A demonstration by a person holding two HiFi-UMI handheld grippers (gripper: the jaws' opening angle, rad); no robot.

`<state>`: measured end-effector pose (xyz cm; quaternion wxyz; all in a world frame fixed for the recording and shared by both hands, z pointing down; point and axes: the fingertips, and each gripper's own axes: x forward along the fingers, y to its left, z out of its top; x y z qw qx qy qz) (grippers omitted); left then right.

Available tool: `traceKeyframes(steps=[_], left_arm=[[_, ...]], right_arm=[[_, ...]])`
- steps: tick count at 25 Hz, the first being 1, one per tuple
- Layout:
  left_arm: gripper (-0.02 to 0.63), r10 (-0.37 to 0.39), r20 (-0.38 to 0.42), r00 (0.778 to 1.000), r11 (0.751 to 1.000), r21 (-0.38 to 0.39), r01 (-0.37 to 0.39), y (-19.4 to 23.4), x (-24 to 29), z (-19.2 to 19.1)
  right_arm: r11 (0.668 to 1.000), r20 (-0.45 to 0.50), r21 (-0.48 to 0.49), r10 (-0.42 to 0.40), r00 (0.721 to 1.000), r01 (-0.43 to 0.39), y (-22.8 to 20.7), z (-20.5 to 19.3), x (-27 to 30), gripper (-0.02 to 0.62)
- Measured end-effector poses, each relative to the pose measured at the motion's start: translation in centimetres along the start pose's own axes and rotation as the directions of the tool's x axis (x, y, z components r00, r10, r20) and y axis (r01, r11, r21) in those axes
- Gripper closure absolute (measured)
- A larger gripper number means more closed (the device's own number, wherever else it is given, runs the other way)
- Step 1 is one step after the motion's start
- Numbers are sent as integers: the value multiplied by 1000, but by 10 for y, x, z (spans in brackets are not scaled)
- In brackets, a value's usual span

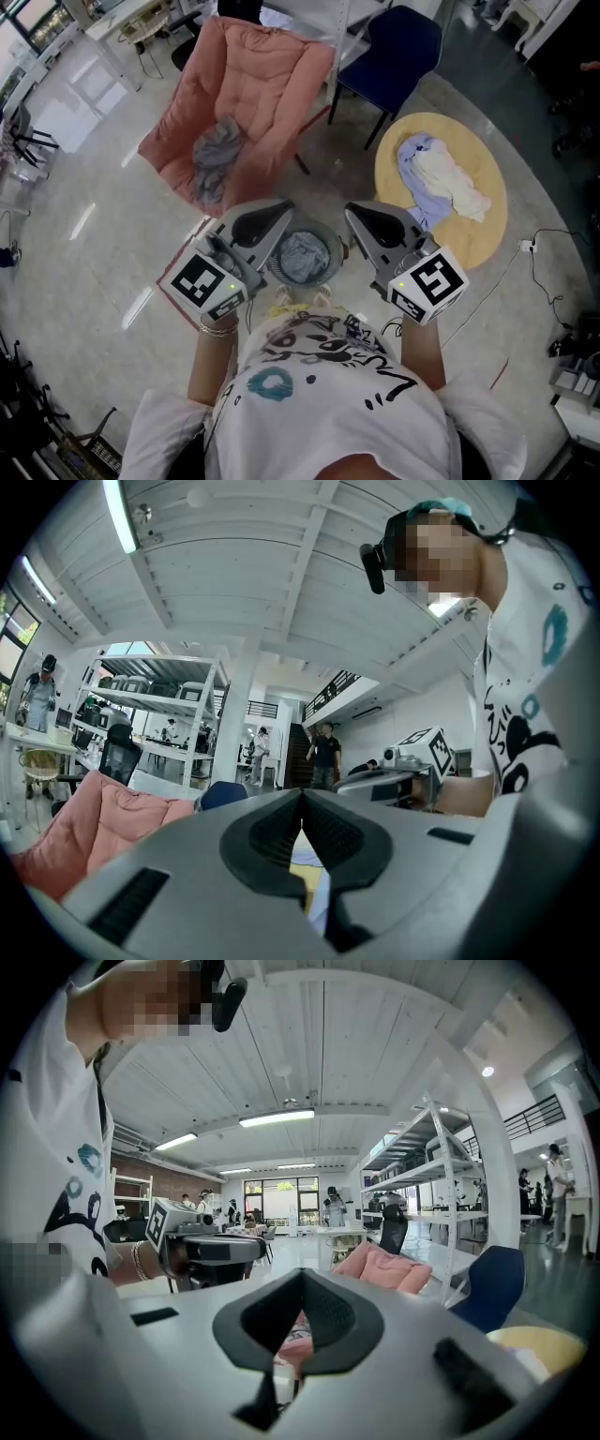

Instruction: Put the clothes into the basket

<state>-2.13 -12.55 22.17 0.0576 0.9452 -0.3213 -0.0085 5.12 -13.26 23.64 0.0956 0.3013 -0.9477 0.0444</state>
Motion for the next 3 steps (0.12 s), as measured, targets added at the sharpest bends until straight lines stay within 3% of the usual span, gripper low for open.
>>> traceKeyframes(steps=[3], left_arm=[[591,-1,-1,1000,1000,3,1,2,5,0]], right_arm=[[1000,2,2,-3,1000,3,-5,0,0,569]])
